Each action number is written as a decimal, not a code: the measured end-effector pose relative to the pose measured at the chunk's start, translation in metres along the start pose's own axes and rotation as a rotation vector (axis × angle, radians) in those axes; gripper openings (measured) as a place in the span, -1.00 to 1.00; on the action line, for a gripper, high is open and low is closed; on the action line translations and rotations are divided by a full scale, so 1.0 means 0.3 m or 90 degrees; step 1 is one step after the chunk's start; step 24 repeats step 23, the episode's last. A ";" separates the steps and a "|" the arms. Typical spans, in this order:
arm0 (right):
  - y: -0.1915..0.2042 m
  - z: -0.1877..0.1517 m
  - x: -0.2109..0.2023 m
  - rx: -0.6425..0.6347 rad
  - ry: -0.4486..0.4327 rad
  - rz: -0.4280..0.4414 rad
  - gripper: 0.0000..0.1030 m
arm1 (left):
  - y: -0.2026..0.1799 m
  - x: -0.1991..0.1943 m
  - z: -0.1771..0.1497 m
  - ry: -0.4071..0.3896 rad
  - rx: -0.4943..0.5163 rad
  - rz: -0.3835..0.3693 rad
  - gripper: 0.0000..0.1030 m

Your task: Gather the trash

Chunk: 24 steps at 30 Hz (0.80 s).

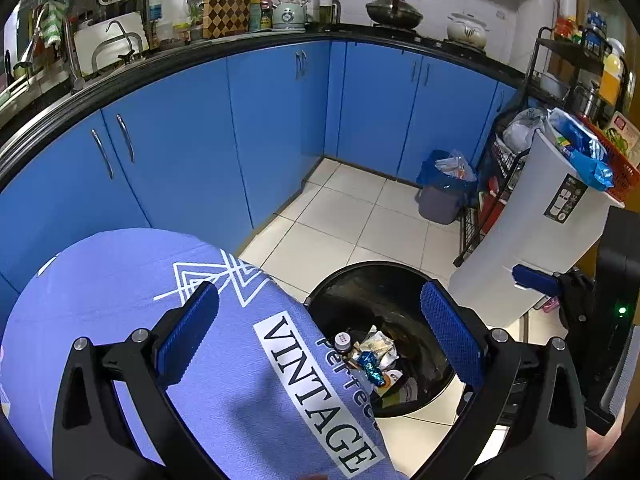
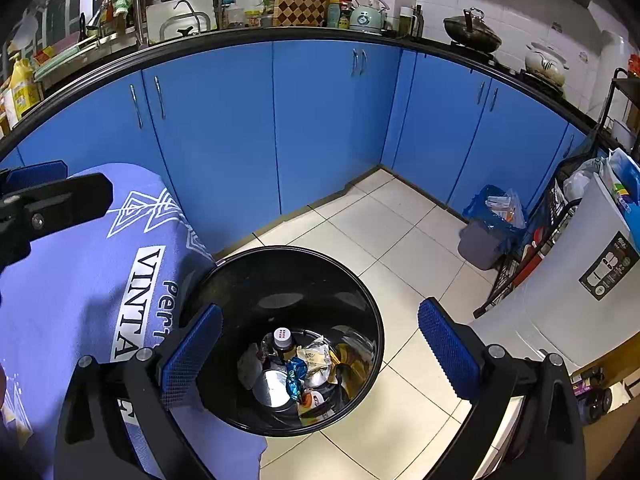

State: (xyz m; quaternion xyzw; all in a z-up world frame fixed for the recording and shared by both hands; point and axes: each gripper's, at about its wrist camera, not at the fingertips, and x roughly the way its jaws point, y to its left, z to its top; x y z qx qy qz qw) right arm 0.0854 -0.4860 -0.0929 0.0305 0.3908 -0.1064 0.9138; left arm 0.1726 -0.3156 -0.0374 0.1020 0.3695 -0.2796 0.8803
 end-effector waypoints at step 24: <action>0.000 0.001 -0.004 0.001 -0.004 0.001 0.86 | -0.024 -0.005 0.001 0.002 0.020 0.014 0.93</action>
